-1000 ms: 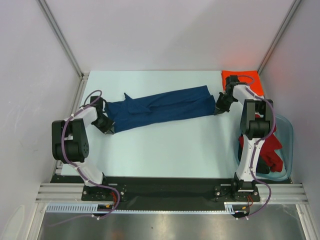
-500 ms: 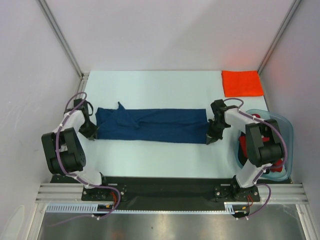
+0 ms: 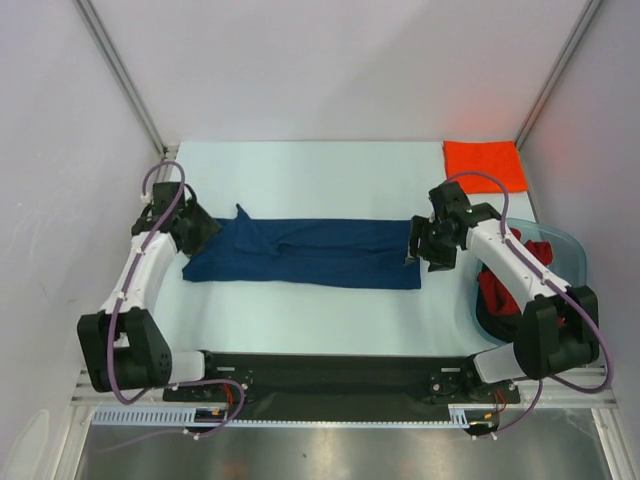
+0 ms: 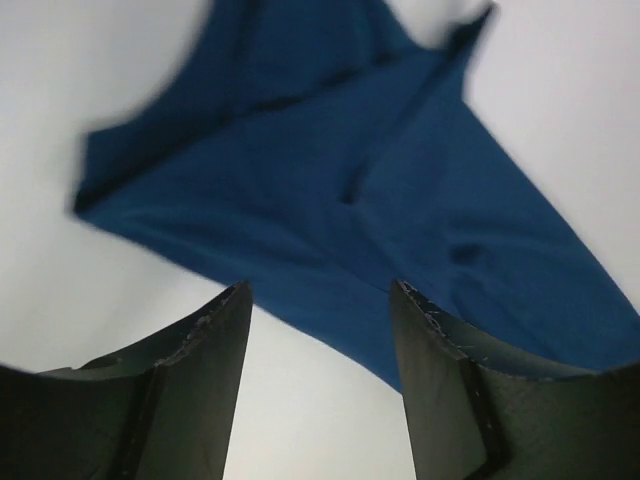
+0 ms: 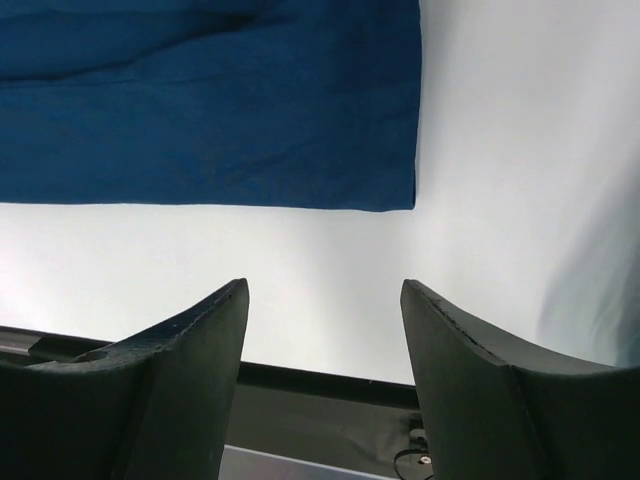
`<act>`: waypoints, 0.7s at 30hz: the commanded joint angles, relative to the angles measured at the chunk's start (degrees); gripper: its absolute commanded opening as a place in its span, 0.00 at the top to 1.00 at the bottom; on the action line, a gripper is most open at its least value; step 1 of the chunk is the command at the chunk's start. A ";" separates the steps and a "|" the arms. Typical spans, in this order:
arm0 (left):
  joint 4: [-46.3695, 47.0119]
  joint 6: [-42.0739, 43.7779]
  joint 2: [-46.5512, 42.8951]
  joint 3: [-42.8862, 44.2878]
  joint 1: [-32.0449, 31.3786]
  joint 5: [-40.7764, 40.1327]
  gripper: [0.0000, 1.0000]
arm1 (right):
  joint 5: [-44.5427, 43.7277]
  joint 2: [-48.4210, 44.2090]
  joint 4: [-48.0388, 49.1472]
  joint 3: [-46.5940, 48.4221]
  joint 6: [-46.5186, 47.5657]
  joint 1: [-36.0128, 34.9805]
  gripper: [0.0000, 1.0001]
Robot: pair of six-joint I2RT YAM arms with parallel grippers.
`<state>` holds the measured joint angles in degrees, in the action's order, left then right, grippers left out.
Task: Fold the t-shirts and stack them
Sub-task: Fold the tshirt
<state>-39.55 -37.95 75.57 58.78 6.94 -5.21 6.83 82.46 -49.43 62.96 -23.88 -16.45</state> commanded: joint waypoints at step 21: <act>9.05 -3.97 25.24 8.28 -6.24 12.77 0.44 | 0.03 -9.07 -3.74 -1.00 1.65 -0.08 0.30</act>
<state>-30.96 -40.82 100.18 65.01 0.99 7.94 6.79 74.94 -52.66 62.39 -21.87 -16.45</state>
